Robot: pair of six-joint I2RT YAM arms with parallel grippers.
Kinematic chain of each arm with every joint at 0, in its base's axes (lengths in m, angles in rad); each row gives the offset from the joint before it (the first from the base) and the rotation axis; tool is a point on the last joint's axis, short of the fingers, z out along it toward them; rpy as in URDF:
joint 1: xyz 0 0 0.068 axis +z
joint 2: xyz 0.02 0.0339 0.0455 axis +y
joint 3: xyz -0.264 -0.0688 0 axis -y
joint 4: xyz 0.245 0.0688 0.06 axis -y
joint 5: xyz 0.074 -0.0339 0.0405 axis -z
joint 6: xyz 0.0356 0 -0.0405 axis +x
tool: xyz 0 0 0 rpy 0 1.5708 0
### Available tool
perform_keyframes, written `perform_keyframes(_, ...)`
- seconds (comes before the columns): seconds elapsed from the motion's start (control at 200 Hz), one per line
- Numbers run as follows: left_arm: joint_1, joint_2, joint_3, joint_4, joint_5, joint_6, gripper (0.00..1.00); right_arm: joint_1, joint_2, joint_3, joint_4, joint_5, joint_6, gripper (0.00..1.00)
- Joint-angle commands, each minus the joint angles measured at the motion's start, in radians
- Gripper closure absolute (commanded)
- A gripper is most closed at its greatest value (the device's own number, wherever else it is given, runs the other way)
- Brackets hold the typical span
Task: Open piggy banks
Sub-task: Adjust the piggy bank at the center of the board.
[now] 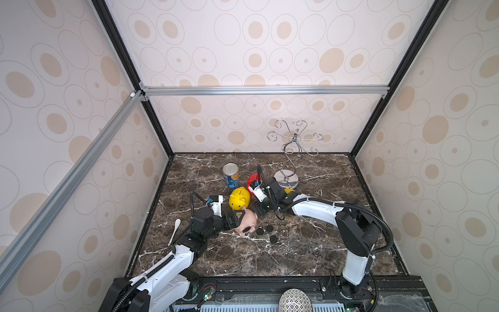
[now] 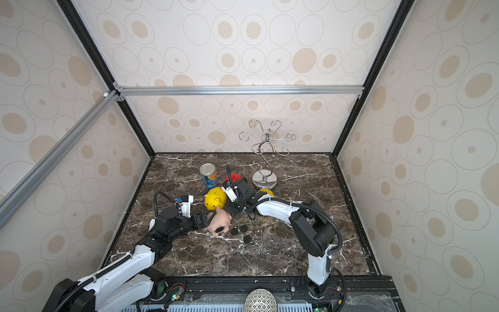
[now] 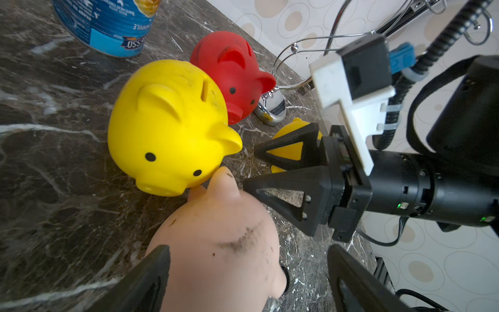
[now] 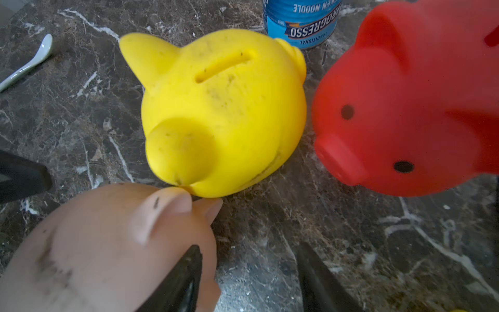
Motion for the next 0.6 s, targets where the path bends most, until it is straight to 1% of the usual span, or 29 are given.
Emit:
perform_keyframes(0.0, -0.007, -0.016, 0.044, -0.111, -0.073, 0.049, 0.09, -0.012, -0.032, 0.009, -0.016, 0.027, -0.003, 0.41)
perform_keyframes(0.11, -0.007, 0.015, 0.079, -0.139, -0.129, 0.067, 0.10, -0.020, -0.074, 0.007, -0.051, 0.060, 0.004, 0.41)
perform_keyframes(0.18, -0.008, 0.039, 0.093, -0.108, -0.129, 0.073, 0.10, -0.020, -0.103, -0.001, -0.076, 0.082, 0.016, 0.41)
perform_keyframes(0.295, -0.008, 0.098, 0.141, -0.106, -0.129, 0.104, 0.11, -0.022, -0.160, -0.024, -0.142, 0.097, 0.061, 0.42)
perform_keyframes(0.365, -0.009, 0.117, 0.149, -0.077, -0.130, 0.108, 0.11, -0.020, -0.201, -0.065, -0.168, 0.073, 0.094, 0.44)
perform_keyframes(0.44, -0.010, 0.136, 0.156, -0.043, -0.128, 0.110, 0.11, -0.014, -0.260, -0.149, -0.156, -0.003, 0.118, 0.44)
perform_keyframes(0.47, -0.009, 0.145, 0.163, -0.040, -0.126, 0.113, 0.11, -0.005, -0.280, -0.185, -0.145, -0.011, 0.128, 0.44)
perform_keyframes(0.545, -0.009, 0.170, 0.177, -0.031, -0.121, 0.123, 0.11, 0.049, -0.322, -0.265, -0.109, -0.031, 0.134, 0.43)
perform_keyframes(0.595, -0.010, 0.183, 0.185, -0.030, -0.121, 0.125, 0.11, 0.084, -0.330, -0.295, -0.092, -0.044, 0.142, 0.40)
